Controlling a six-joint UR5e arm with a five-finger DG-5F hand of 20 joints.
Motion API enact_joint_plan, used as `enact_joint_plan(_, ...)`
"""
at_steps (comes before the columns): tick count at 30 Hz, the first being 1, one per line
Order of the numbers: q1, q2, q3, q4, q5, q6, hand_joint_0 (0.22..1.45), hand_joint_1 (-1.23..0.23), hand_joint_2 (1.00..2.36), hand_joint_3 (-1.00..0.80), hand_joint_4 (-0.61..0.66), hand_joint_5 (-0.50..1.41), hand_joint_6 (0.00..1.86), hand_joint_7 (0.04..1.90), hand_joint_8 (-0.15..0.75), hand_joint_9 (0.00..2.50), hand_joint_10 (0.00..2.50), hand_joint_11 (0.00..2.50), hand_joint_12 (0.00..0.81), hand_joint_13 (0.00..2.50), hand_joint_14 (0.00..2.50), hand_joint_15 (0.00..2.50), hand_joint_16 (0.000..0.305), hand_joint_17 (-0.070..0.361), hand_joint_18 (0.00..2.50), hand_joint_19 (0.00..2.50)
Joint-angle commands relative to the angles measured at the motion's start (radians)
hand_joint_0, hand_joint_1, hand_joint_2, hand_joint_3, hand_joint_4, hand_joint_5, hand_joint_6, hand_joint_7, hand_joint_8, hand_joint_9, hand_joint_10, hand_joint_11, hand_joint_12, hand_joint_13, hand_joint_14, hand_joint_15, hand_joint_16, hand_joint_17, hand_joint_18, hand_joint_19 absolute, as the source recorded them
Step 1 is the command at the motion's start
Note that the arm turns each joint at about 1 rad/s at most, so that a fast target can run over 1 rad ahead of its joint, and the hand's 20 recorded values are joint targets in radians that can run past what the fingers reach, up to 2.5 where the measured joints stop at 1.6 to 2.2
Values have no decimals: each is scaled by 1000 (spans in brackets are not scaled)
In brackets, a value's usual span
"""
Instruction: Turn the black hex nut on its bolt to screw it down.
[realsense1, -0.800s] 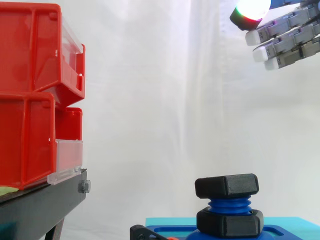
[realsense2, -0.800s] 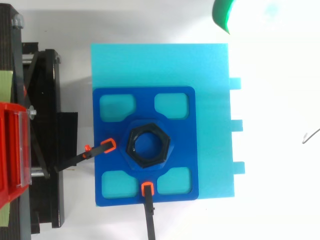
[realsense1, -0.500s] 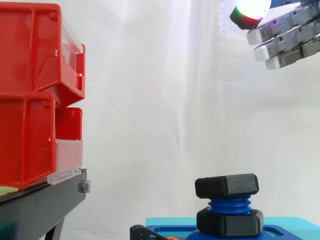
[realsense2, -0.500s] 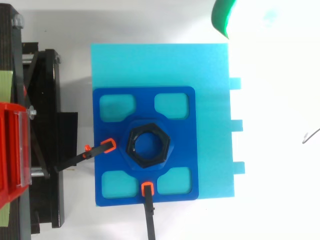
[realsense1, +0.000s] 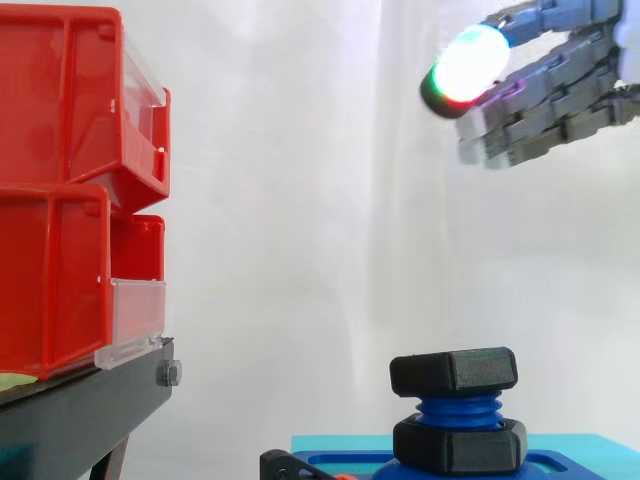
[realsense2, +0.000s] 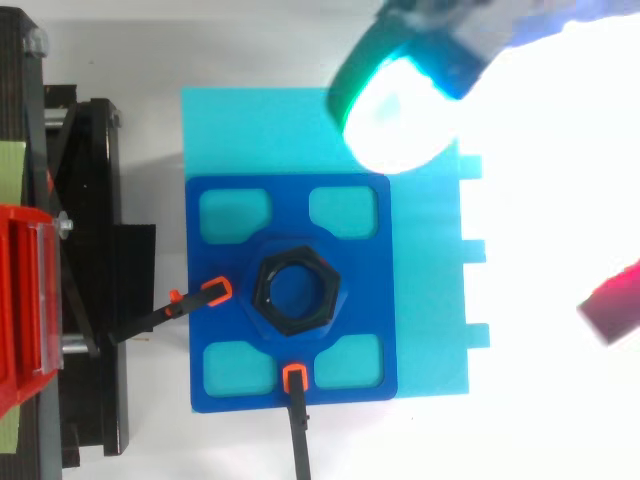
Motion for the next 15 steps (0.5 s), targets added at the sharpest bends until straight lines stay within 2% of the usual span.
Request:
enact_joint_plan(1,26,-57,8,67,28,-84,473,-527,1000,-500,71,-192,502,718,194,511,0,0,255,394,0,0,37,84,196,36)
enact_joint_plan(2,28,-66,14,76,29,-84,472,-521,1000,-500,70,-192,502,716,198,522,1,0,256,394,0,0,37,84,197,36)
enact_joint_plan(3,36,-91,39,91,32,-84,472,-520,1000,-500,70,-192,502,716,199,527,0,0,256,394,0,0,38,85,199,41)
enact_joint_plan(6,42,-112,68,96,34,-89,469,-505,1000,-500,73,-193,502,714,205,548,0,1,263,410,0,0,39,87,215,52)
enact_joint_plan(8,48,-145,103,93,37,-106,468,-502,1000,-500,72,-190,502,721,206,576,0,9,264,411,0,0,39,88,221,49)
enact_joint_plan(14,60,-178,119,96,38,-132,477,-504,1000,-500,104,-157,503,890,219,692,6,155,260,465,0,0,38,86,256,48)
enact_joint_plan(15,68,-181,119,107,49,-149,477,-504,1000,-500,103,-156,503,895,218,693,6,160,261,470,0,0,38,86,256,47)
